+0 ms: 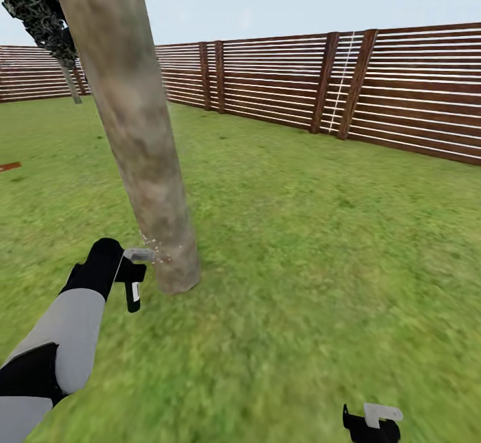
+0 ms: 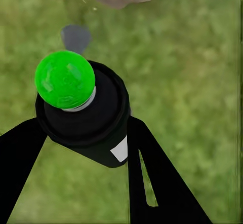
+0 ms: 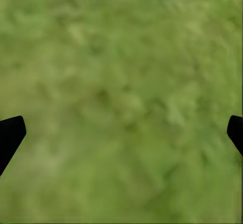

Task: In the garden, pick up the pesticide atomizer on the floor and spray pesticide onto both trees until each tree trunk is fully covered.

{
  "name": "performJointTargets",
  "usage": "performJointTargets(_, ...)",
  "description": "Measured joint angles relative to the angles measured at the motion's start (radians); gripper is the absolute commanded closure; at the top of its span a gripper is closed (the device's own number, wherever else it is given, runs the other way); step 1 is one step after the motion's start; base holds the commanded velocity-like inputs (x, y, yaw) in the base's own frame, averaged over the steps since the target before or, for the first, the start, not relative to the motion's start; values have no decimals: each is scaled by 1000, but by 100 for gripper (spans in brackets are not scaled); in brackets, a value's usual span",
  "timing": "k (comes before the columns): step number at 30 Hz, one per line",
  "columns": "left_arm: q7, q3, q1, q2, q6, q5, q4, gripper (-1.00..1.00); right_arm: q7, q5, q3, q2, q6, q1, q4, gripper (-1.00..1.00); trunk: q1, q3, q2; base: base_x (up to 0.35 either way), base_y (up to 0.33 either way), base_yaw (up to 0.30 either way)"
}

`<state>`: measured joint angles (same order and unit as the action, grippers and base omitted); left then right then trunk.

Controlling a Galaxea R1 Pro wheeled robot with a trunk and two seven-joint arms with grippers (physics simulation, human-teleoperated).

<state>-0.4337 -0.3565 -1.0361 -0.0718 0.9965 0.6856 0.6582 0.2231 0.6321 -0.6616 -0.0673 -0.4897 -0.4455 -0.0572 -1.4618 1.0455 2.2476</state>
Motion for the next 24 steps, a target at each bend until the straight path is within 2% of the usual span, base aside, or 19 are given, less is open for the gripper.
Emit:
performJointTargets(5, 0, 1, 0, 6, 1, 0, 0, 100, 0, -1, 0, -2, 0, 0, 0, -100, 0, 0, 0, 167, -236, 1)
performJointTargets(10, 0, 0, 0, 3, 1, 0, 0, 100, 0, 0, 0, -2, 0, 0, 0, -100, 0, 0, 0, 7, -274, 15)
performJointTargets(24, 0, 1, 0, 8, 2, 0, 1, 100, 0, 0, 0, -1, 0, 0, 0, -100, 0, 0, 0, 29, -274, 264)
